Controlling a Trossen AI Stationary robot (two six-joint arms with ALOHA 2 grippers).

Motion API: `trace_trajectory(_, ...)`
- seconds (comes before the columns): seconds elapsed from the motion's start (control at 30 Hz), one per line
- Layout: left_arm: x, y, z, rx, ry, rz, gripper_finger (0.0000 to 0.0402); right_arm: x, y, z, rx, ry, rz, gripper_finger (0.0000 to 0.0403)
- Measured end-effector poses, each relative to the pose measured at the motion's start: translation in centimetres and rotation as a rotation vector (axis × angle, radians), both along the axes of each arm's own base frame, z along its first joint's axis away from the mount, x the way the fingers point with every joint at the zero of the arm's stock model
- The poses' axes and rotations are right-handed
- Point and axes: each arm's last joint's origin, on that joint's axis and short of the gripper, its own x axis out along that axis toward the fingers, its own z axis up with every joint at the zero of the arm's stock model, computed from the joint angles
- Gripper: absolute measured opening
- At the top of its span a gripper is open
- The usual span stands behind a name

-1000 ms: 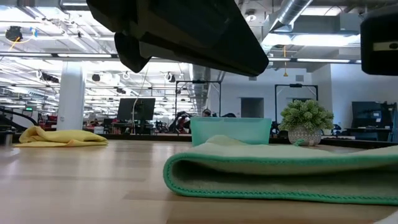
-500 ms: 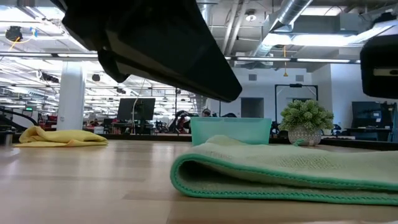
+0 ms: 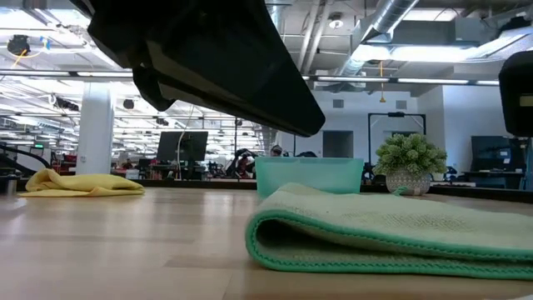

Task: Fold microfiber towels
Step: Fold the green microfiber cloth

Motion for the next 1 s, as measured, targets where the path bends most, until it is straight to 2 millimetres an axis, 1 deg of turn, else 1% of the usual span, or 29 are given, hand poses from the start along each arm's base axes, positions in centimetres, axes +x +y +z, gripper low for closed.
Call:
trace_trajectory(0.17, 0.0, 0.0, 0.0, 0.000, 0.000, 0.000, 0.0000, -0.1, -0.2, 0.1, -0.006, 0.019, -0.014, 0.0114)
trace_trajectory(0.3, 0.0, -0.1, -0.1, -0.052, 0.017, -0.017, 0.0000, -0.6, -0.7, 1.5, 0.011, 0.041, -0.032, 0.0136)
trace_trajectory(0.4, 0.0, -0.3, 0.0, -0.079, 0.024, -0.034, 0.0000, -0.9, -0.7, 2.7, 0.068, 0.008, -0.011, 0.0140)
trace_trajectory(0.47, 0.1, -0.3, -0.1, -0.086, 0.019, -0.037, 0.0000, -0.9, -0.8, 3.0, 0.098, -0.013, -0.016, 0.0132)
trace_trajectory(0.57, 0.3, -0.7, -0.8, -0.108, 0.032, -0.089, 0.0000, -0.1, -1.8, 2.5, 0.108, 0.027, -0.103, 0.0106)
trace_trajectory(0.67, 0.6, -1.0, -1.8, -0.141, 0.065, -0.126, 0.0000, 0.9, -2.7, 1.4, 0.093, 0.071, -0.185, 0.0074)
trace_trajectory(0.77, 0.7, -0.9, -2.4, -0.200, 0.109, -0.134, 0.0000, 1.6, -3.1, -0.2, 0.095, 0.149, -0.183, 0.0046)
trace_trajectory(0.87, 0.6, -0.9, -2.5, -0.220, 0.131, -0.132, 0.0000, 2.0, -3.1, -0.8, 0.120, 0.185, -0.162, 0.0023)
trace_trajectory(1.0, 0.7, -1.5, -1.7, -0.209, 0.132, -0.141, 0.0000, 1.6, -3.3, -0.2, 0.117, 0.191, -0.149, 0.0008)
